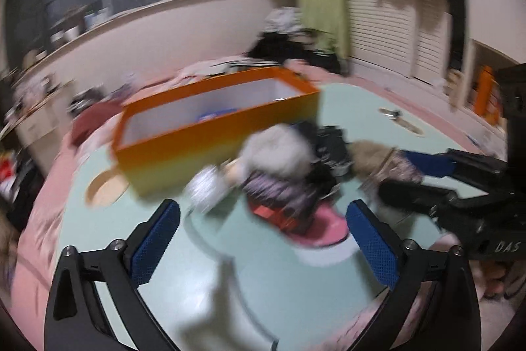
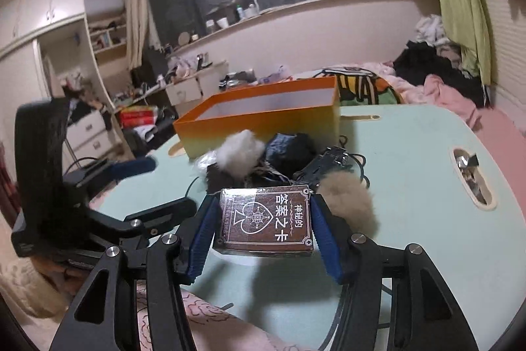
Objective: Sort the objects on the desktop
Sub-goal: 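Grasp the brown card box with right gripper while left gripper grasps the red-patterned pouch, then drop the card box and pouch into the orange box, open both grippers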
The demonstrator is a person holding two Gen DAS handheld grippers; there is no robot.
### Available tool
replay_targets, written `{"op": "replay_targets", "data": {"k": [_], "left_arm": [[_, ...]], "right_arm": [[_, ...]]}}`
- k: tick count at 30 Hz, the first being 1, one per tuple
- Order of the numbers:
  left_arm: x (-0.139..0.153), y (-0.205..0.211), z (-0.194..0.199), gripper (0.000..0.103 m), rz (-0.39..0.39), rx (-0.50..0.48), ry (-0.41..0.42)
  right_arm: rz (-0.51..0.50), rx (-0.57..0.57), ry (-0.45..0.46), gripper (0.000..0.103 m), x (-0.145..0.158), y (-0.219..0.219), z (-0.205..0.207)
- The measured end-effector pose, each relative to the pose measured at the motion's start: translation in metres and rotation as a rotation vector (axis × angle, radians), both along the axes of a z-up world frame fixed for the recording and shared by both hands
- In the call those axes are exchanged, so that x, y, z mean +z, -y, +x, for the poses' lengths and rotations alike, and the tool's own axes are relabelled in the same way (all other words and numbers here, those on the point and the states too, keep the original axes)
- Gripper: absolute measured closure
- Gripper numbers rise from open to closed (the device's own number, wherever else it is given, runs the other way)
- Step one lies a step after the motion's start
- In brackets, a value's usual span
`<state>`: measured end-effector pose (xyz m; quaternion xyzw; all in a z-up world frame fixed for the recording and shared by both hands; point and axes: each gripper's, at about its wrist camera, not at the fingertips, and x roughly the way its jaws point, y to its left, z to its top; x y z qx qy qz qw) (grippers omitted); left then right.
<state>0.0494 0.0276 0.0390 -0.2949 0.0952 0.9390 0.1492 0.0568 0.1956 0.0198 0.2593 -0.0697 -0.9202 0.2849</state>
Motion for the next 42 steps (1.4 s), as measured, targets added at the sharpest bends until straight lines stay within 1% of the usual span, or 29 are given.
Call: {"op": "replay_targets", "data": {"k": [1,3,4,5,6,7,9,12,13,14,16,18,20,22,26,29,32,33,34,36,37,39,41,42], "left_arm": [[0.000,-0.003,-0.009,0.014,-0.004,-0.038,0.031],[0.001,-0.005,-0.020,0.018,0.001,-0.072,0.069],[0.001,-0.005,-0.026,0.022,0.008,-0.091,0.084],[0.001,-0.005,-0.030,0.032,0.008,-0.095,0.089],[0.000,-0.005,-0.033,0.037,0.006,-0.101,0.099],[-0.004,-0.005,-0.037,0.040,0.001,-0.117,0.126],[-0.007,-0.004,-0.037,0.040,0.015,-0.149,0.132],[-0.011,0.000,-0.037,0.040,0.058,-0.189,0.175],[-0.015,-0.001,-0.040,0.039,0.057,-0.206,0.210],[-0.017,-0.001,-0.041,0.039,0.053,-0.207,0.227],[-0.020,-0.003,-0.043,0.039,0.049,-0.208,0.243],[-0.019,-0.003,-0.039,0.039,0.047,-0.214,0.235],[-0.019,-0.007,-0.033,0.039,0.024,-0.221,0.229],[-0.018,-0.008,-0.021,0.039,0.017,-0.233,0.209],[-0.007,0.007,0.009,0.039,0.090,-0.259,0.176],[0.004,0.019,0.022,0.039,0.091,-0.236,0.130],[0.027,0.026,0.016,0.039,0.108,-0.183,0.072],[0.035,0.027,0.012,0.039,0.116,-0.162,0.051],[0.045,0.028,0.004,0.039,0.120,-0.124,0.025],[0.056,0.029,-0.011,0.039,0.128,-0.066,0.012],[0.063,0.029,-0.024,0.039,0.133,-0.024,0.001],[0.071,0.028,-0.045,0.039,0.137,0.021,-0.015],[0.074,0.028,-0.071,0.039,0.151,0.069,-0.010],[0.074,0.028,-0.086,0.039,0.158,0.095,-0.003]], "right_arm": [[-0.007,0.000,0.004,0.046,0.000,-0.001,-0.001],[-0.011,-0.001,0.008,0.046,0.000,-0.002,-0.001],[-0.011,0.000,0.008,0.046,0.001,-0.001,0.000],[-0.010,0.000,0.008,0.046,0.002,-0.001,0.000],[-0.010,0.000,0.009,0.046,0.002,-0.002,0.000],[-0.009,0.002,0.011,0.046,0.002,-0.002,0.000],[-0.009,0.004,0.014,0.046,0.001,-0.004,0.000],[-0.015,0.005,0.019,0.046,0.000,-0.006,-0.001],[-0.018,0.005,0.021,0.046,0.000,-0.007,-0.001],[-0.020,0.007,0.023,0.046,0.000,-0.007,-0.001],[-0.021,0.008,0.027,0.046,0.000,-0.006,-0.002],[-0.022,0.008,0.028,0.046,0.000,-0.007,-0.002],[-0.023,0.009,0.029,0.046,0.000,-0.007,-0.002],[-0.028,0.008,0.030,0.046,0.000,-0.008,-0.003],[-0.029,0.005,0.026,0.046,0.001,-0.008,-0.003],[-0.026,0.005,0.027,0.046,0.001,-0.008,-0.003],[0.012,0.004,0.019,0.046,0.007,-0.002,-0.003],[0.026,0.003,0.002,0.046,0.014,0.002,-0.004],[0.029,0.000,-0.022,0.046,0.022,0.004,-0.006],[0.021,-0.016,-0.066,0.046,0.042,0.008,-0.014],[0.022,-0.027,-0.070,0.046,0.050,0.010,-0.022],[0.022,-0.060,-0.060,0.046,0.068,0.016,-0.044],[0.024,-0.108,-0.046,0.046,0.081,0.022,-0.076],[0.032,-0.122,-0.028,0.046,0.082,0.024,-0.089]]}}
